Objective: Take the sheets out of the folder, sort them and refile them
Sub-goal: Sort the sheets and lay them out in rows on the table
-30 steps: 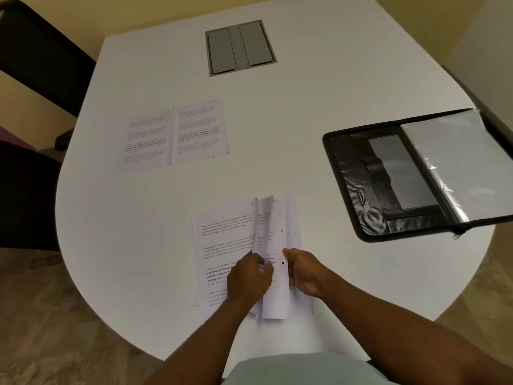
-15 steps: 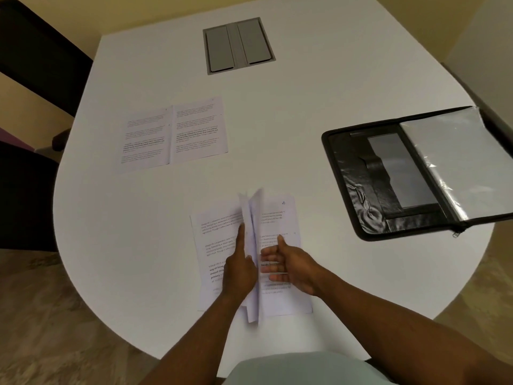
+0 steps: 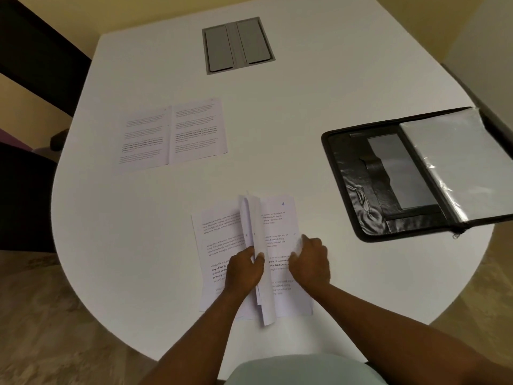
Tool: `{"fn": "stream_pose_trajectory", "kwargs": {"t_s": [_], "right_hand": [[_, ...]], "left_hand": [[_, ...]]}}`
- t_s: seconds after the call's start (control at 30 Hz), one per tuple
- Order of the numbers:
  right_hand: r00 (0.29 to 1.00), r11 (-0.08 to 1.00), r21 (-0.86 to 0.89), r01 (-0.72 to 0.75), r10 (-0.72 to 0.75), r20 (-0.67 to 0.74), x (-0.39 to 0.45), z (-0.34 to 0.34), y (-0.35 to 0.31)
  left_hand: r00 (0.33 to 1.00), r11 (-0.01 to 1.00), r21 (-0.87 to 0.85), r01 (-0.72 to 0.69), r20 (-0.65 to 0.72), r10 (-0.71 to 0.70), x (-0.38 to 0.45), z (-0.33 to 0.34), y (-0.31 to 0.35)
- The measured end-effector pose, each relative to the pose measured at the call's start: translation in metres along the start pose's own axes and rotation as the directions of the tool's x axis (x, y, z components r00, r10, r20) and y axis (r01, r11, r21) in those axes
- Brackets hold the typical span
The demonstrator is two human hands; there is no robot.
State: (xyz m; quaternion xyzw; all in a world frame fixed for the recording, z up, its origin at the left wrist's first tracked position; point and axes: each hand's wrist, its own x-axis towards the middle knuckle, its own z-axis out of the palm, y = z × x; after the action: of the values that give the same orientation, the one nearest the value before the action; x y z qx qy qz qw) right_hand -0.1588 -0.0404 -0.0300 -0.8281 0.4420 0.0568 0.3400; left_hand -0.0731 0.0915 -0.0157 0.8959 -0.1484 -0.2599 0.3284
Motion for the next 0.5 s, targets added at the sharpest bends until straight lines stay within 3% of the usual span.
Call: {"fn": "stream_pose_trajectory", "kwargs": {"t_s": [0.1,0.23,0.5], "right_hand": [[0.998,0.997,-0.066,-0.051,0.053,0.035,0.0,-0.003,0.004],[0.997,0.999,0.008,-0.045,0.044,0.057,0.001,0.001,0.003],[0.991,0.979,-0.158,0.131,-0.133,-0.004,-0.006,0.01,0.003]], "left_hand": [[0.999,0.998,0.063,0.026,0.027,-0.028,0.003,0.001,-0.001],[0.999,0.995,0.093,0.022,0.031,-0.025,0.001,-0.001,0.001],[0.993,0.986,0.114,-0.12,0.005,0.12,-0.004,0.0,0.002]]}}
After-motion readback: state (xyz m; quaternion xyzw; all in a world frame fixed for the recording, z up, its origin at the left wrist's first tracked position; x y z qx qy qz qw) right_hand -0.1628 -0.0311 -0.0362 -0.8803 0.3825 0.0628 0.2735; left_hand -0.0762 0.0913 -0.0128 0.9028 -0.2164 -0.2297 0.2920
